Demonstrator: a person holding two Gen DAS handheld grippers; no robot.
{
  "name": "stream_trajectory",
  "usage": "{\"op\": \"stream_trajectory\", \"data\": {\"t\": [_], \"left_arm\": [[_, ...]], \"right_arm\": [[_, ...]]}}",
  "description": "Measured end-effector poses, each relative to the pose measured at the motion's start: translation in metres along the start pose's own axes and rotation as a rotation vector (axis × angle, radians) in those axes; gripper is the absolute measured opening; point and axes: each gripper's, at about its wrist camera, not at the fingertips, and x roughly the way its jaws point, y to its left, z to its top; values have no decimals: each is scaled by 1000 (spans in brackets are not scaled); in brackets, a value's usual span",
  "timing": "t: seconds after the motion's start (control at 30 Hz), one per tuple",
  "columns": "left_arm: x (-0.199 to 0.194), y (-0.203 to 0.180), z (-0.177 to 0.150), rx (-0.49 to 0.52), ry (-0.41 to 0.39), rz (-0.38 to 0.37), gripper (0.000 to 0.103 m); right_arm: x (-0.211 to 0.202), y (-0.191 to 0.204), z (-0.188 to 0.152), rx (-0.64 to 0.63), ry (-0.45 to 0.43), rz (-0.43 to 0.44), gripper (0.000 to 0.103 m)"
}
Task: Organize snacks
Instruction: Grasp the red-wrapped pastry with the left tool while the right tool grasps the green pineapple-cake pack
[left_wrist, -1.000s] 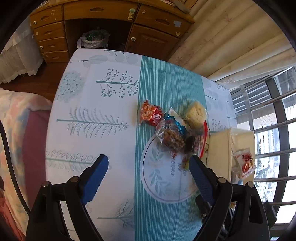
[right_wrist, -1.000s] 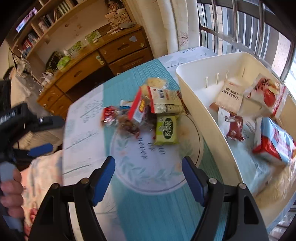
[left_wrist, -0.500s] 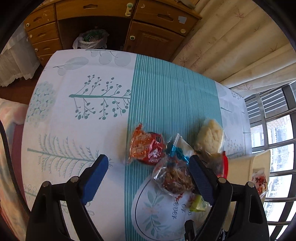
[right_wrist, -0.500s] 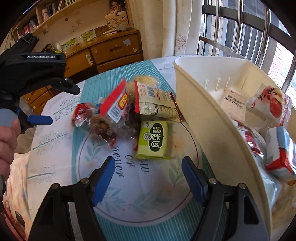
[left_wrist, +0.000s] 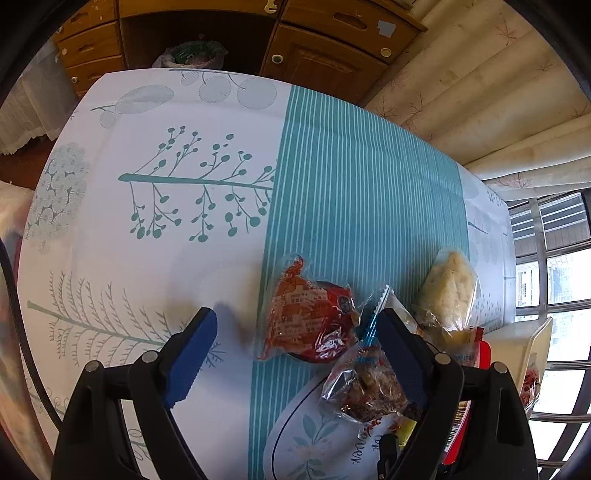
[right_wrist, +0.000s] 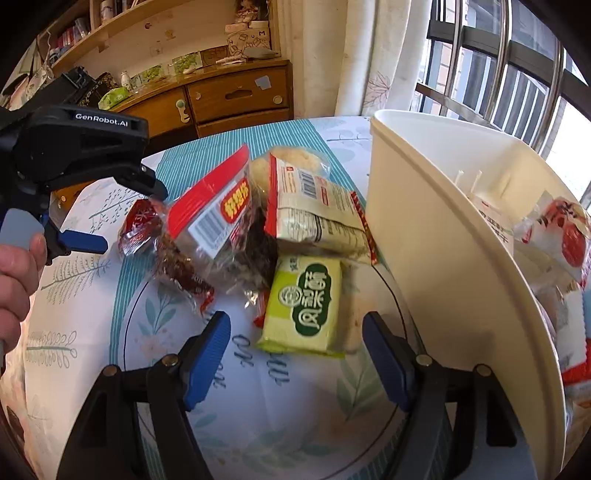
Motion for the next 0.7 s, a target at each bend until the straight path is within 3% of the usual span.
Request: {"op": "stream_trajectory", "data": {"t": [0.2, 0.3, 0.47, 0.7], "left_arm": [[3, -3, 2, 10, -12, 18, 70], [3, -3, 1, 14, -12, 12, 67], [-1, -3, -4, 12, -5, -27, 49], [-6, 6, -12, -5, 15, -54, 48]], "right_arm": [[9, -1, 6, -20, 6, 17, 52], [8, -1, 5, -28, 9, 20, 50], [8, -2, 7, -33, 33, 27, 45], [4, -7, 7, -39, 84, 40, 41]]}}
